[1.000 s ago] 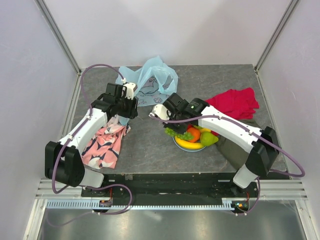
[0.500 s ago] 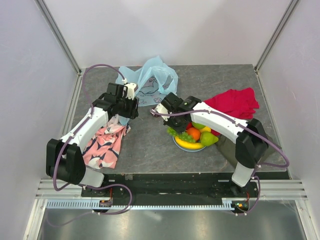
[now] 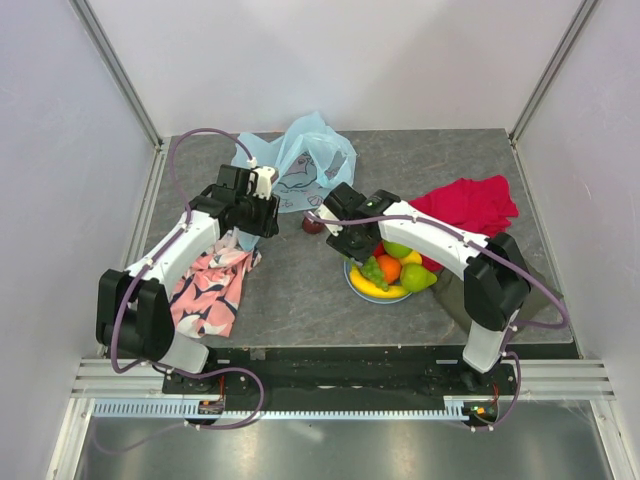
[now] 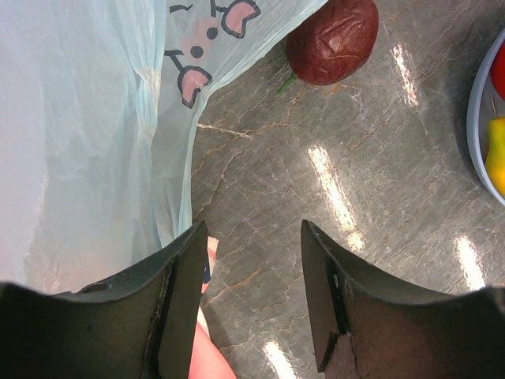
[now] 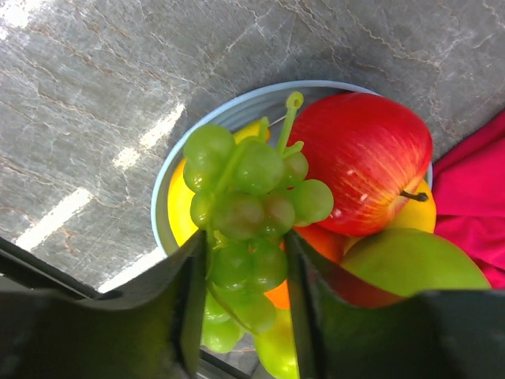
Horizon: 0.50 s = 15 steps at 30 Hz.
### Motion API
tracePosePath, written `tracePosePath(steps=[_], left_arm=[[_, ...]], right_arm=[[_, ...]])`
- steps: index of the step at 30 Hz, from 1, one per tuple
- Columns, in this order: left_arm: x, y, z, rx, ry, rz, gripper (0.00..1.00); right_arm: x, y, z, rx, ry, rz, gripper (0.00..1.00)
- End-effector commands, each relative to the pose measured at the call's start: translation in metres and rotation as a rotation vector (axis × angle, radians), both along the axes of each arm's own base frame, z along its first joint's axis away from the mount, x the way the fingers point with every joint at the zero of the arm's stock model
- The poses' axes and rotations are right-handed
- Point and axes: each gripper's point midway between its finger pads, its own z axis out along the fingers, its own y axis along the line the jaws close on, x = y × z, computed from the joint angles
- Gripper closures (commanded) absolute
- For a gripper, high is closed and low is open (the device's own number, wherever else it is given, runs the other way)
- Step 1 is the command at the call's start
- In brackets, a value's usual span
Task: Take the fake fruits out of the plastic bag
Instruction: Place the fake fruit on the plate.
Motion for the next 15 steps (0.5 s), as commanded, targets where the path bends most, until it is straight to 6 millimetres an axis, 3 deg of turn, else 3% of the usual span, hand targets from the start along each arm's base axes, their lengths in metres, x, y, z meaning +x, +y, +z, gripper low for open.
tracePosePath(steps=[1,8,15], left_arm=[[0.0137,-0.009,0.0163,-0.055,-0.04,0.009,0.43],[0.0146,-0.0109,0.0147,-0.063,-0.032,0.004,0.43],[0.0153,-0.0145,0.0139,-0.071,-0.025,-0.007,0.43]], right_arm=[[0.0121,0.0062,0.0057,0.007,-0.04,-0.014,0.46],[0.0072,0.0095,0.0092,0.034,-0.021,0.005,0.35],[0.0073,0.0103,0.0139,0.039,-0.028,0.021,0.32]])
